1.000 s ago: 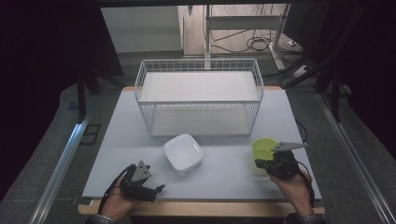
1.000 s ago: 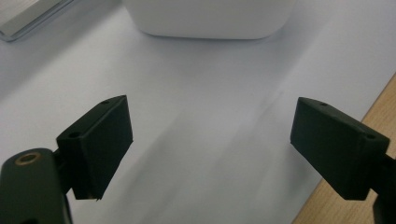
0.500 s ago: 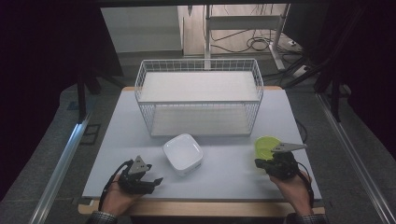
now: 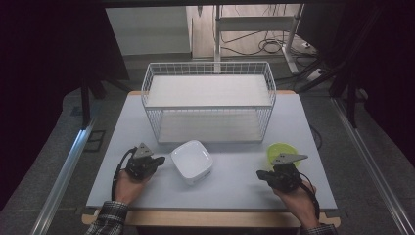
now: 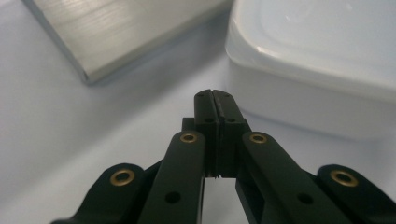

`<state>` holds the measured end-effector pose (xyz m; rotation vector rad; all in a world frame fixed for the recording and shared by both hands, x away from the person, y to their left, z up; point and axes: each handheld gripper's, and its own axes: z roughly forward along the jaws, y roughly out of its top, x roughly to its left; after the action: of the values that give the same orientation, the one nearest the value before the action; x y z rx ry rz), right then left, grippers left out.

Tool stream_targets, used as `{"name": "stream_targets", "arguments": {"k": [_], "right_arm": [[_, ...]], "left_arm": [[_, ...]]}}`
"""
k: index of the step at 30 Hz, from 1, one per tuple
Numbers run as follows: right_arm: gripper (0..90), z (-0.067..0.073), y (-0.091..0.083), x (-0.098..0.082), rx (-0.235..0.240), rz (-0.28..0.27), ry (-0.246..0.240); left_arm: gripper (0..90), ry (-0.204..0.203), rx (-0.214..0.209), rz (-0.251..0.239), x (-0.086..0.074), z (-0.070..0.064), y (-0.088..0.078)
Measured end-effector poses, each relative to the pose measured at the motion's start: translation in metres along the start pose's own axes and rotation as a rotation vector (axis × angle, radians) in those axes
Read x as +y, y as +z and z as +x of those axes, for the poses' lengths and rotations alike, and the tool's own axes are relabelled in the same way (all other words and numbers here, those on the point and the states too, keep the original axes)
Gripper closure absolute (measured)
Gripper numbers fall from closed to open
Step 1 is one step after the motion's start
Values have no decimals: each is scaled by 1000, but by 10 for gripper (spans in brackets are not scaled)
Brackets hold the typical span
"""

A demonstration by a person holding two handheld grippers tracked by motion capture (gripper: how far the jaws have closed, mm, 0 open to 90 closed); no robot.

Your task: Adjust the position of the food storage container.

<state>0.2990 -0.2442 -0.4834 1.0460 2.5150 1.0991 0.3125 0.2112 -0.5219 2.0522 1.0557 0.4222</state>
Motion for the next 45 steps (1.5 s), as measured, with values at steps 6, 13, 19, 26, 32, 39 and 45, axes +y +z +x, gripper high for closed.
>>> {"name": "stream_targets", "arguments": {"k": [6, 13, 19, 26, 32, 39, 45], "right_arm": [[890, 7, 5, 1, 16, -4, -15], [889, 14, 10, 2, 37, -12, -10], [887, 21, 15, 3, 55, -5, -17], [882, 22, 18, 3, 57, 4, -22], [882, 22, 19, 4, 59, 3, -10], [882, 24, 27, 7, 56, 0, 13], [882, 28, 42, 15, 61, 6, 14]], "left_arm": [[898, 14, -20, 14, 6, 2, 16], [898, 26, -59, 24, 9, -1, 27], [897, 32, -98, 30, 9, -6, 27], [890, 87, -132, 55, 11, -24, 30], [883, 133, -176, 67, 13, -39, 33], [877, 165, -223, 75, 16, -50, 38], [877, 87, -196, 43, 19, -34, 44]]}}
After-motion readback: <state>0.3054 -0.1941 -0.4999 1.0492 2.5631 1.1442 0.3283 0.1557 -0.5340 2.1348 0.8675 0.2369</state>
